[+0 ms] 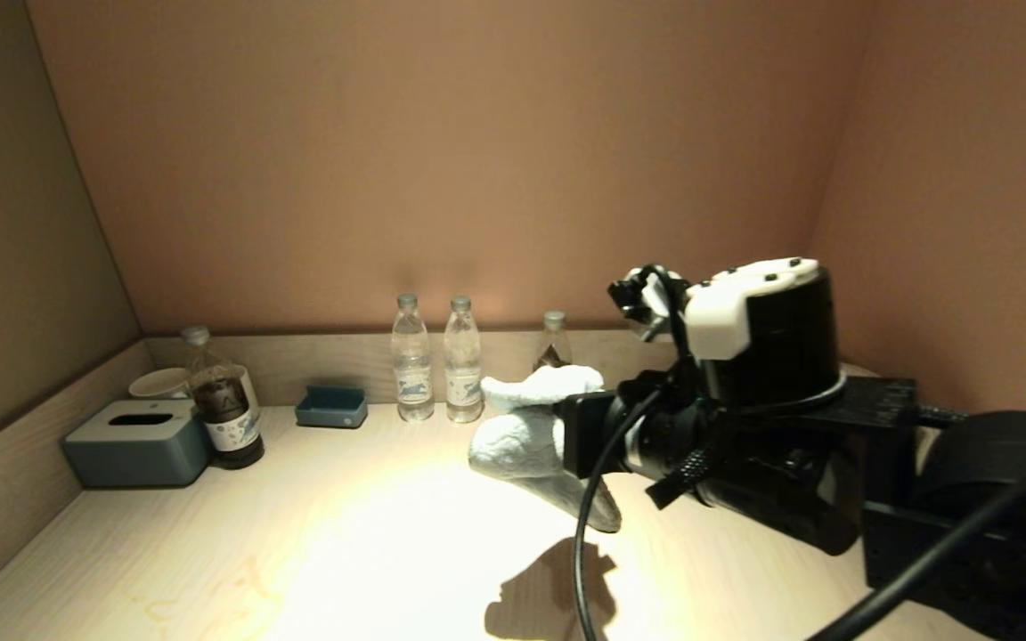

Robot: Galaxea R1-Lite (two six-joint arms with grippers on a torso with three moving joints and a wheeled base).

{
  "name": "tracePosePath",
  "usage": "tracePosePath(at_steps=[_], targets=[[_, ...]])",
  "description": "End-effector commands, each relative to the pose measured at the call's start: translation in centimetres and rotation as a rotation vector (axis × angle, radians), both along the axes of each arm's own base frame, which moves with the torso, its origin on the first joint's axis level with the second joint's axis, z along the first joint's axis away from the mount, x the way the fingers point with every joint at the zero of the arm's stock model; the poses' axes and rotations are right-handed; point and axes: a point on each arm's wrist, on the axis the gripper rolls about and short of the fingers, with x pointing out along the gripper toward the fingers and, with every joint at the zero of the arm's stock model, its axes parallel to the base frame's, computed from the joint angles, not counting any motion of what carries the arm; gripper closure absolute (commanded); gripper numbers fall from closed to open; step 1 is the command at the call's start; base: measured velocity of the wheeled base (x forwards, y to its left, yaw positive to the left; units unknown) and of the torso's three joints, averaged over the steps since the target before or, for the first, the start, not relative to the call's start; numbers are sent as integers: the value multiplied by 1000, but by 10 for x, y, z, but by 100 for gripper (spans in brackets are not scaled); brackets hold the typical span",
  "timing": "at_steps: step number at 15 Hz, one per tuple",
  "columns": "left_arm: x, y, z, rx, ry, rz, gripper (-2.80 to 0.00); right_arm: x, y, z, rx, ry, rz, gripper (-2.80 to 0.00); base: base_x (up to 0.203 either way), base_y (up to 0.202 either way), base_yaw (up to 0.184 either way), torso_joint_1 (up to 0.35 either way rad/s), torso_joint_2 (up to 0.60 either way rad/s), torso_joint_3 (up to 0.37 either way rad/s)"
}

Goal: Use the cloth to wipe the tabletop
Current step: Sweep the stains on the table

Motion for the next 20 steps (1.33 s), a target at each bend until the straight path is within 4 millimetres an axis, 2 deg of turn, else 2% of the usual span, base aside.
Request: tracePosePath(at_steps=[1, 5, 6, 8, 13, 20], targets=[[0, 0, 0, 0, 0, 0, 0, 11, 28, -17, -43, 29, 34, 0, 0, 0, 0, 0, 0, 0], [0, 0, 0, 0, 0, 0, 0, 22, 68, -34, -76, 43, 74, 0, 0, 0, 0, 0, 0, 0], [0, 0, 0, 0, 0, 0, 0, 21, 72, -35, -77, 43, 84, 0, 0, 0, 0, 0, 0, 0], [0, 0, 0, 0, 0, 0, 0, 23, 90, -49, -100, 63, 112, 0, 0, 0, 0, 0, 0, 0], [0, 0, 0, 0, 0, 0, 0, 30, 133, -56, -117, 37, 179, 0, 0, 0, 0, 0, 0, 0], [0, 0, 0, 0, 0, 0, 0, 43, 188, -97, -201, 12, 220, 0, 0, 0, 0, 0, 0, 0]])
